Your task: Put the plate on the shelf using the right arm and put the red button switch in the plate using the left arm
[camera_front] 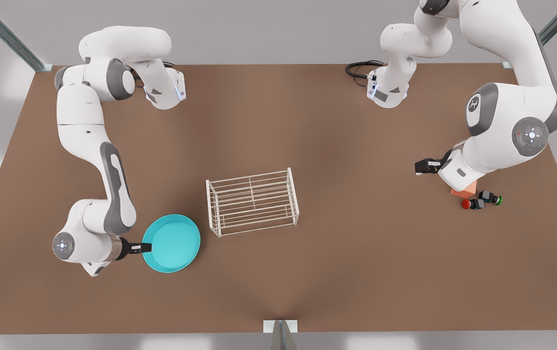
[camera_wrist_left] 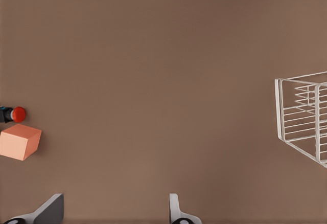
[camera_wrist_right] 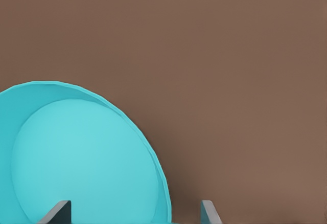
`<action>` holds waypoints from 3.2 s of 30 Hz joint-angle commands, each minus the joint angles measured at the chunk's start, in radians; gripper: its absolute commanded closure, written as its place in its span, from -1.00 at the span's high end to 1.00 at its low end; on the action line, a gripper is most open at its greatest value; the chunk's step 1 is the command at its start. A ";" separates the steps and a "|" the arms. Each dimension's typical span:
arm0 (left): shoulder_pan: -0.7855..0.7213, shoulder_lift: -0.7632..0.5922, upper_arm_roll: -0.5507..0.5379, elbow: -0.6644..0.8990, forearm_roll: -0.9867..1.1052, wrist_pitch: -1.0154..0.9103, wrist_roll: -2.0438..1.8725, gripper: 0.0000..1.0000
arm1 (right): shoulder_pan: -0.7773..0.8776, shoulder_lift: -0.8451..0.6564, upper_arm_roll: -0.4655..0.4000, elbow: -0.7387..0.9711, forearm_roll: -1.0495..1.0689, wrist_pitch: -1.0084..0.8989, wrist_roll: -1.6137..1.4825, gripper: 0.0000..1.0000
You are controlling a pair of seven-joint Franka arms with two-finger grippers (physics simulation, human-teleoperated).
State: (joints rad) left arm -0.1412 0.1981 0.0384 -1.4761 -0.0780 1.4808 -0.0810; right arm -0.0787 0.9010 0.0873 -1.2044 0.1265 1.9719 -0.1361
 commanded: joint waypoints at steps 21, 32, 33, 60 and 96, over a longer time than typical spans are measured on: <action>-0.025 -0.002 -0.003 -0.006 0.038 -0.004 -0.049 1.00 | -0.016 0.081 0.014 0.014 0.005 0.010 -0.068 0.40; -0.023 -0.002 0.000 -0.013 0.038 -0.004 -0.062 1.00 | -0.018 0.090 0.014 0.014 0.002 0.028 -0.099 0.01; -0.023 -0.002 0.000 -0.013 0.038 -0.004 -0.063 1.00 | -0.018 0.091 0.014 0.014 0.002 0.028 -0.100 -0.03; -0.009 -0.029 0.015 -0.122 0.086 -0.001 -0.382 0.94 | -0.090 -0.091 0.075 0.016 0.010 -0.142 -0.258 -0.45; 0.456 0.316 0.063 -0.426 0.173 0.975 -1.218 1.00 | 0.162 -0.206 0.253 -0.132 0.214 -0.150 0.003 -0.45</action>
State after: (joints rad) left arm 0.3055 0.5110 0.1013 -1.9028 0.0952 2.3699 -1.3068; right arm 0.0795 0.6963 0.3400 -1.3366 0.3116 1.7636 -0.2316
